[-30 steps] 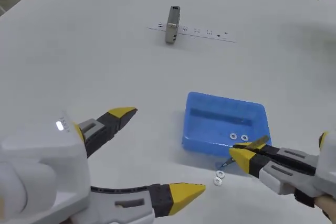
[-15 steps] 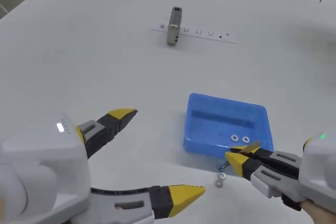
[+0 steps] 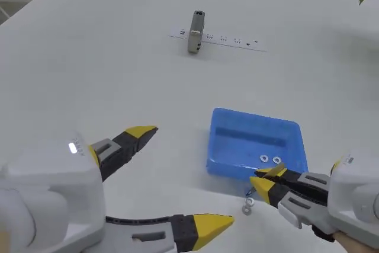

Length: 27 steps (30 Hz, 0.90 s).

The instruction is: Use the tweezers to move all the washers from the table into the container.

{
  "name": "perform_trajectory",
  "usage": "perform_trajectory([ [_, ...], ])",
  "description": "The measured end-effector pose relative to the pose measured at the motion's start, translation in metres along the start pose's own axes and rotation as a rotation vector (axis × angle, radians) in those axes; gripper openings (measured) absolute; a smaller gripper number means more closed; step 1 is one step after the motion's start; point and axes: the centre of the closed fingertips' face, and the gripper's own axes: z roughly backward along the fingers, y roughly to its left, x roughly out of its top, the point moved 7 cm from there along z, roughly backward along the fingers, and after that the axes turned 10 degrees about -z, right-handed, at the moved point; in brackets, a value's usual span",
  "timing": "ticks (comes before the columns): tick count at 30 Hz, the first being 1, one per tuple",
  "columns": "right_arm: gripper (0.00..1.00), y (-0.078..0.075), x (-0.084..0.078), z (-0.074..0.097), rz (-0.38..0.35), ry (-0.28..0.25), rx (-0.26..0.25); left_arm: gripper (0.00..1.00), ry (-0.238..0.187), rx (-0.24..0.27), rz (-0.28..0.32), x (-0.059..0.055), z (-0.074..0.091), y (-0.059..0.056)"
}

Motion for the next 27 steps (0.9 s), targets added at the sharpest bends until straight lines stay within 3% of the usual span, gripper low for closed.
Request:
perform_trajectory([
  [5,0.03,0.000,-0.001,0.000,0.035,0.003,-0.004,0.94,0.000,-0.001,-0.004,0.001,-0.001,-0.001],
  [10,0.03,-0.003,0.000,0.003,-0.025,0.004,-0.010,0.94,-0.002,0.000,-0.004,0.001,0.000,-0.001],
  [18,0.03,-0.002,0.022,0.020,-0.085,-0.070,0.016,0.94,0.001,0.015,0.003,-0.001,0.003,0.004],
  [24,0.03,-0.002,0.044,0.031,-0.167,-0.154,0.082,0.94,-0.003,0.013,0.003,0.000,0.003,0.003],
  [27,0.03,-0.006,0.053,0.034,-0.176,-0.190,0.079,0.94,-0.004,0.012,0.003,0.000,0.002,0.003],
])
